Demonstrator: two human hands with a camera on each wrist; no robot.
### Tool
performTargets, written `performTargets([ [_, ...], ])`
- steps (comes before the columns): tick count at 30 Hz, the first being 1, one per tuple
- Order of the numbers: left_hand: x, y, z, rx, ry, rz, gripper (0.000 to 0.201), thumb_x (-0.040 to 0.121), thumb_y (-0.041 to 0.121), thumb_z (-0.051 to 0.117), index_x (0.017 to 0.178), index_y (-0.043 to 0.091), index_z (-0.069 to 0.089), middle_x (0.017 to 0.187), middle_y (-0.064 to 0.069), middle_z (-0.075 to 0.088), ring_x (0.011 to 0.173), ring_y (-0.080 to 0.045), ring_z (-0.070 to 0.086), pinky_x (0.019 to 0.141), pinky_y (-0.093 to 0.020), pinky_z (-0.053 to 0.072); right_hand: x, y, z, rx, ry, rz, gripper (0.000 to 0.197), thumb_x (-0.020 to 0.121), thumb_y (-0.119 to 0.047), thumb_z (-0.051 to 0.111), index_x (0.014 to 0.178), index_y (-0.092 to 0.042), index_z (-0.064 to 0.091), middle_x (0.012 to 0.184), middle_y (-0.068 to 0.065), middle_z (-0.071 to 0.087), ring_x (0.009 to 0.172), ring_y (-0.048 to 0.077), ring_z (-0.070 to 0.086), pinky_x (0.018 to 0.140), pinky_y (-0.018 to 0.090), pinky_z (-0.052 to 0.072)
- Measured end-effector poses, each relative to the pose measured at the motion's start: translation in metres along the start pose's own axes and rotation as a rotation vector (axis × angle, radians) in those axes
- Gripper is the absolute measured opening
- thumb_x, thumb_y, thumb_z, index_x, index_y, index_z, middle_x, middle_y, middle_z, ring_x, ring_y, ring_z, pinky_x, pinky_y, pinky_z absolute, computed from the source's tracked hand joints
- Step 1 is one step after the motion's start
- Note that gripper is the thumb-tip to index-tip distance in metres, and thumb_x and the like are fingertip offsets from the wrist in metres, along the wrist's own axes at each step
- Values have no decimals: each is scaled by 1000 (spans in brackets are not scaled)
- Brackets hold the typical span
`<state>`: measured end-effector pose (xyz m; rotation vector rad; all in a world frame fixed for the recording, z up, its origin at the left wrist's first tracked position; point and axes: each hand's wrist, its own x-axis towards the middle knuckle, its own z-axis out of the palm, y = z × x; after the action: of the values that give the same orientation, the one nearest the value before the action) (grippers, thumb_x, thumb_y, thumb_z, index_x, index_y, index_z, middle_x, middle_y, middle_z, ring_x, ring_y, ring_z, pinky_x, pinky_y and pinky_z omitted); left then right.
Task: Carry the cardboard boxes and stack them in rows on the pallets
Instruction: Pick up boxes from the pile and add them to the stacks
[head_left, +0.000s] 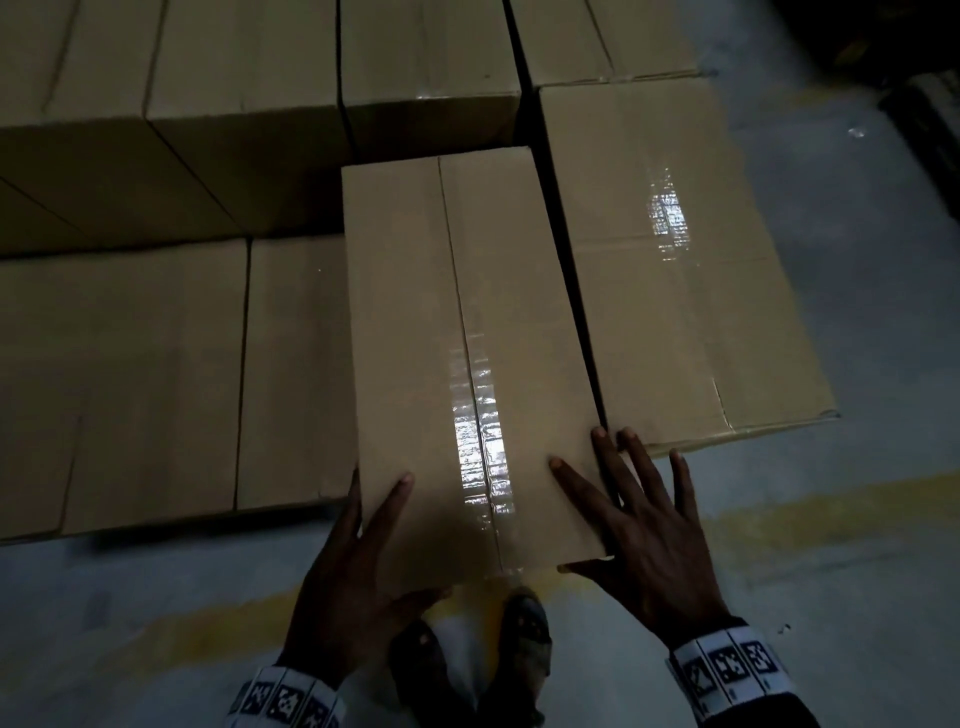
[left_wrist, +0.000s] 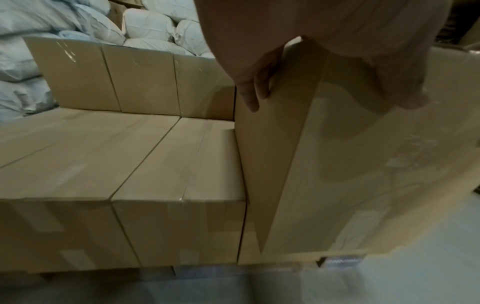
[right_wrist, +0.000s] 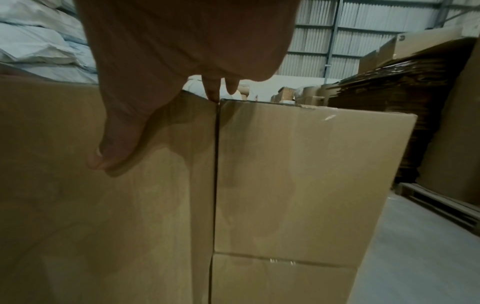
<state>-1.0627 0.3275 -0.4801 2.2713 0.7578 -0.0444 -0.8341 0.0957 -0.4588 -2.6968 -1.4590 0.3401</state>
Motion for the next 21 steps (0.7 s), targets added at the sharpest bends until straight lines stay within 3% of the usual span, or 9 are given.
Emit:
performTargets([
  [4,17,-3,-3,-2,-21,-25,116,55,91,65,153,65,8,171,14,-1,151,-18,26,111,-37,40,17,3,-3,-18,1,-5,128,54,-73,86,161,-37,27,170,12,16,157,34,15,125,58,-3],
  [11,52,-10,-15,-35,42,46,121,56,70,85,156,58,18,170,9,12,151,-18,30,115,-40,40,49,6,-6,15,32,5,124,62,-70,84,163,-40,17,172,9,10,158,31,10,125,57,0],
  [15,69,-12,-22,-22,63,83,122,56,66,88,156,56,20,169,5,17,151,-16,29,117,-40,38,63,8,-6,23,35,10,122,67,-68,82,163,-42,12,172,10,5,159,29,4,126,53,-8],
  [21,88,-17,-30,-22,64,101,122,56,68,88,156,56,20,168,3,21,150,-19,34,117,-42,40,79,10,-5,31,61,6,120,69,-67,81,163,-43,10,172,14,6,159,30,3,125,59,0],
])
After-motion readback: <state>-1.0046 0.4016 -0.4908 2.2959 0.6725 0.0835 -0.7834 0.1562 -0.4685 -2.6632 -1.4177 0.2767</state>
